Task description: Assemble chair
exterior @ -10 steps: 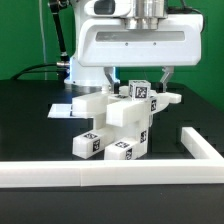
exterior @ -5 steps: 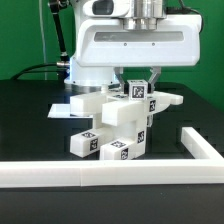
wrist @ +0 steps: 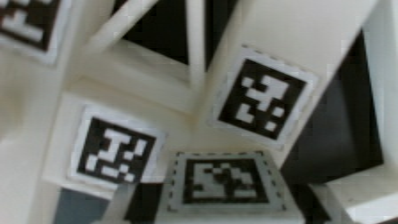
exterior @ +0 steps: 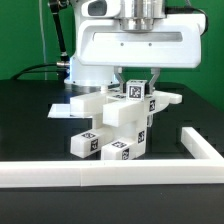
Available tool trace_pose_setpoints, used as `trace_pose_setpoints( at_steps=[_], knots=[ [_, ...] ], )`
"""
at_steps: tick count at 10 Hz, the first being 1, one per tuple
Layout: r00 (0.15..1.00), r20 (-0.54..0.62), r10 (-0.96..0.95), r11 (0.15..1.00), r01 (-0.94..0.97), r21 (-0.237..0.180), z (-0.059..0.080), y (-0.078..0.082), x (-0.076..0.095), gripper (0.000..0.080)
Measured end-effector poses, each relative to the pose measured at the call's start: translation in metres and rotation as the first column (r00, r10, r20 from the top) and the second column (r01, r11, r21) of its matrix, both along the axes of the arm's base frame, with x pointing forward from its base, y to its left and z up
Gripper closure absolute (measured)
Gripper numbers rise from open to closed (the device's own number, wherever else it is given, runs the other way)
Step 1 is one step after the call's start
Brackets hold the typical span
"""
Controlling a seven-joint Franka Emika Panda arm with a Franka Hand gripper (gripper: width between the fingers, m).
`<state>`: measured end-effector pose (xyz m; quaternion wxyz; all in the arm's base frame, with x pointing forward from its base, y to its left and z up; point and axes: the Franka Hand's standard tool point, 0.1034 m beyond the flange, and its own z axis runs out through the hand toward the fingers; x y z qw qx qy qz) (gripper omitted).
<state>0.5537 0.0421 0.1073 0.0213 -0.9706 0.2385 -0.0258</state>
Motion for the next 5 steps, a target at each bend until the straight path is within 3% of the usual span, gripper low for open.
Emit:
trace_pose_setpoints(
  at_steps=[5],
  knots=[
    [0.892,-0.019,-0.451,0.892,0.452,0.028,0.0001,0.0008,0.0002,0.0528]
  ],
)
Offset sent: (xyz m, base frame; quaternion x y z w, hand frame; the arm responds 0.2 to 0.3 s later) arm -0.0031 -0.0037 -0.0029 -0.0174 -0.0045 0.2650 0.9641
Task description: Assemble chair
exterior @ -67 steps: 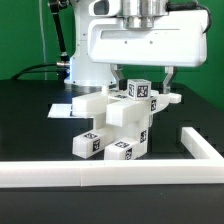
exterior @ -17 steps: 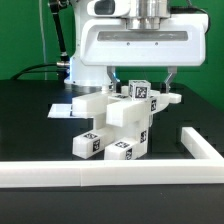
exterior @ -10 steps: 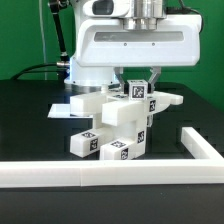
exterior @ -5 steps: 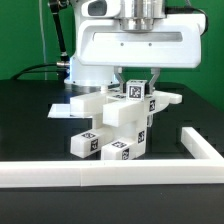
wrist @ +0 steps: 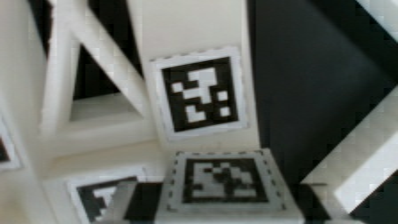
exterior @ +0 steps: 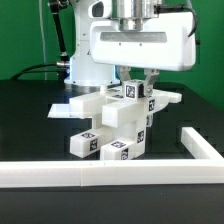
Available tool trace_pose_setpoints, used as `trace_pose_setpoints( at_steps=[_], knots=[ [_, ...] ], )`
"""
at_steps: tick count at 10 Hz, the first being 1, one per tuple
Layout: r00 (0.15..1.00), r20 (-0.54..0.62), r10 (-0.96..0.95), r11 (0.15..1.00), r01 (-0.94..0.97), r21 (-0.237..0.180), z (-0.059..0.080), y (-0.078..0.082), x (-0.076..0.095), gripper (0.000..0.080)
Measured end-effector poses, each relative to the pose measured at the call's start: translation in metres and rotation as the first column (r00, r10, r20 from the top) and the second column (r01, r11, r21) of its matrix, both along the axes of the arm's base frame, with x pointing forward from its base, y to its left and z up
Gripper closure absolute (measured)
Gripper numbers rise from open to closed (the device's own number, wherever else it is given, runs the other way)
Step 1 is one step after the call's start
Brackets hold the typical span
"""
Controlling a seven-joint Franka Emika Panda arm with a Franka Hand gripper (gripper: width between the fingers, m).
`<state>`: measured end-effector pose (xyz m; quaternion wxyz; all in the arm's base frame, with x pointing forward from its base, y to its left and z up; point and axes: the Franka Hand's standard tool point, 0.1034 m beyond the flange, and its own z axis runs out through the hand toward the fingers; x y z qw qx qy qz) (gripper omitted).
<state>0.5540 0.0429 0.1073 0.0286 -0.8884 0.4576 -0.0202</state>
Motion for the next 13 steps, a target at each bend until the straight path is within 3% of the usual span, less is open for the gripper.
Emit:
trace_pose_setpoints(
  at_steps=[5,7,9,10,11,12,13],
  knots=[
    [0.923,-0.019,-0.385,0.922,0.385,0.030,0.0000,0.0003,0.0034,0.0528],
    [0.904,-0.017,-0.427,0.904,0.427,0.034,0.0000,0.0008,0.0044,0.0528],
    [0.835,-0.028,-0.550,0.834,0.550,0.045,0.0001,0.0034,0.0044,0.0528],
    [0.834,-0.028,-0.551,0.833,0.551,0.045,-0.0001,0.0037,0.0043,0.0461],
    [0.854,-0.026,-0.519,0.853,0.520,0.041,-0.0005,0.0037,0.0041,0.0461],
    [0.880,-0.024,-0.475,0.879,0.475,0.038,-0.0012,0.0043,0.0035,0.0279],
    [0.897,-0.024,-0.442,0.896,0.443,0.036,-0.0012,0.0048,0.0032,0.0279]
  ],
)
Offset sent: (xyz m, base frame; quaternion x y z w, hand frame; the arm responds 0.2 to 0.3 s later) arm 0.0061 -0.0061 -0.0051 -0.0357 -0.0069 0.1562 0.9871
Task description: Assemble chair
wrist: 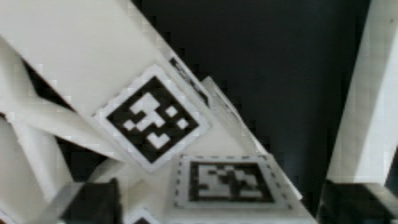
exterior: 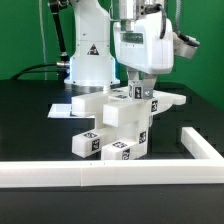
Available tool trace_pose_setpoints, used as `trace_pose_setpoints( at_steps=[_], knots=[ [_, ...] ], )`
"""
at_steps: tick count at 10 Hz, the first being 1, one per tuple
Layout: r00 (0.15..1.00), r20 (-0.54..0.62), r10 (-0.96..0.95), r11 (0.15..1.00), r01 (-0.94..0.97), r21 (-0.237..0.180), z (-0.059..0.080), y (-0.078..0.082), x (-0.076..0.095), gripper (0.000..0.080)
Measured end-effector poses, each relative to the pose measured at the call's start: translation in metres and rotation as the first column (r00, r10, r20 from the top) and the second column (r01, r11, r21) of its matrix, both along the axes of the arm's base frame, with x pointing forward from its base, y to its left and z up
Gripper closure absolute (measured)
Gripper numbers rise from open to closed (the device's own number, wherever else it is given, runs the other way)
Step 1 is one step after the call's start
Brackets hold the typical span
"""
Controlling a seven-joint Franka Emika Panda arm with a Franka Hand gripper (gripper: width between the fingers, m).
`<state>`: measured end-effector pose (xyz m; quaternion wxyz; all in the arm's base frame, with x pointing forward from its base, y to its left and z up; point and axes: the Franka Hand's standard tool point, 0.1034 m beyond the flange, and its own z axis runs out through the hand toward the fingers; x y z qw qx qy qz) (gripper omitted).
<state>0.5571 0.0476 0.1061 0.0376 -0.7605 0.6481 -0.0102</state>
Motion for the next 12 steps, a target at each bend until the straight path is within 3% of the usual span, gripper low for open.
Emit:
trace_pose_setpoints(
  at_steps=[1,2,7,12],
  knots=[
    [0.994,0.004,0.106,0.994,-0.106,-0.006,0.0004,0.0002,0.0001,0.0177],
    [0.981,0.007,0.193,0.981,-0.192,-0.012,0.0005,0.0003,0.0002,0.0157],
    [0.797,0.014,0.604,0.797,-0.603,-0.047,0.0005,0.0006,0.0003,0.0150],
    [0.445,0.002,0.896,0.443,-0.892,-0.084,0.0017,-0.0013,0.0007,0.0150]
  ],
)
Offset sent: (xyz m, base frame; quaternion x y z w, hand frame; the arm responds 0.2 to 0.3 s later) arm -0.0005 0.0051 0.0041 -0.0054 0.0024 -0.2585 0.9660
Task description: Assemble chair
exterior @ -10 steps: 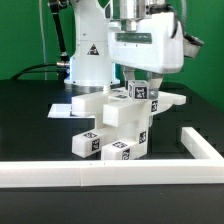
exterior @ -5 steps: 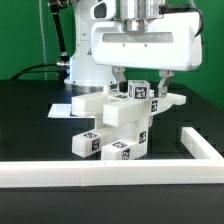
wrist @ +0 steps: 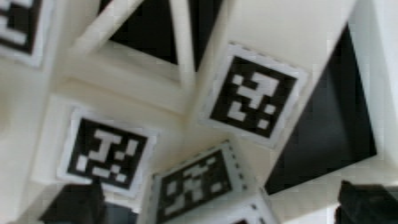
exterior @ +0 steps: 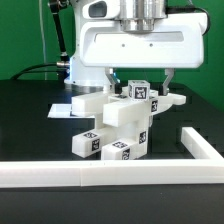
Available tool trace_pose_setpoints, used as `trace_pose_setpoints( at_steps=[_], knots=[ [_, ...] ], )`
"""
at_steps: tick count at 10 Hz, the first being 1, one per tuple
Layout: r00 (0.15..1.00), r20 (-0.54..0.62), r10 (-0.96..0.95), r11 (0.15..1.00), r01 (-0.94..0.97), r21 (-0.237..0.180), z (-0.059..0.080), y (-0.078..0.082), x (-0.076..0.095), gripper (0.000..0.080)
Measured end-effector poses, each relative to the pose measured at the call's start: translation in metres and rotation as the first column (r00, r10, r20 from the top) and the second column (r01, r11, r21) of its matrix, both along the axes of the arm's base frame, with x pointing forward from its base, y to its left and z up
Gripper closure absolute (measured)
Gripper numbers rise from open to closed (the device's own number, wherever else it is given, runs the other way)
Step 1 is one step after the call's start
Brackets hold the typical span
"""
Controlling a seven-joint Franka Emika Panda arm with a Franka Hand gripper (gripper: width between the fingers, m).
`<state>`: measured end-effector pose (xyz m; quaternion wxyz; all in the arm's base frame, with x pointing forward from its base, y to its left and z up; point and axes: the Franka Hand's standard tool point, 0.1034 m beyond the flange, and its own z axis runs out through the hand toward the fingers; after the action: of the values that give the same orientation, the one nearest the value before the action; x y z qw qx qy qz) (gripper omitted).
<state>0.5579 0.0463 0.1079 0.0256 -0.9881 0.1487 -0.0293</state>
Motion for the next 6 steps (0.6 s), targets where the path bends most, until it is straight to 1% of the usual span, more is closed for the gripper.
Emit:
trace_pose_setpoints(
  at_steps=[3,5,6],
  knots=[
    [0.982,0.006,0.187,0.982,-0.186,-0.018,0.0008,-0.0010,0.0003,0.0150],
    [0.962,0.006,0.274,0.961,-0.273,-0.034,0.0010,-0.0013,0.0006,0.0150],
    [0.964,0.006,0.267,0.963,-0.266,-0.033,0.0009,-0.0014,0.0008,0.0150]
  ],
)
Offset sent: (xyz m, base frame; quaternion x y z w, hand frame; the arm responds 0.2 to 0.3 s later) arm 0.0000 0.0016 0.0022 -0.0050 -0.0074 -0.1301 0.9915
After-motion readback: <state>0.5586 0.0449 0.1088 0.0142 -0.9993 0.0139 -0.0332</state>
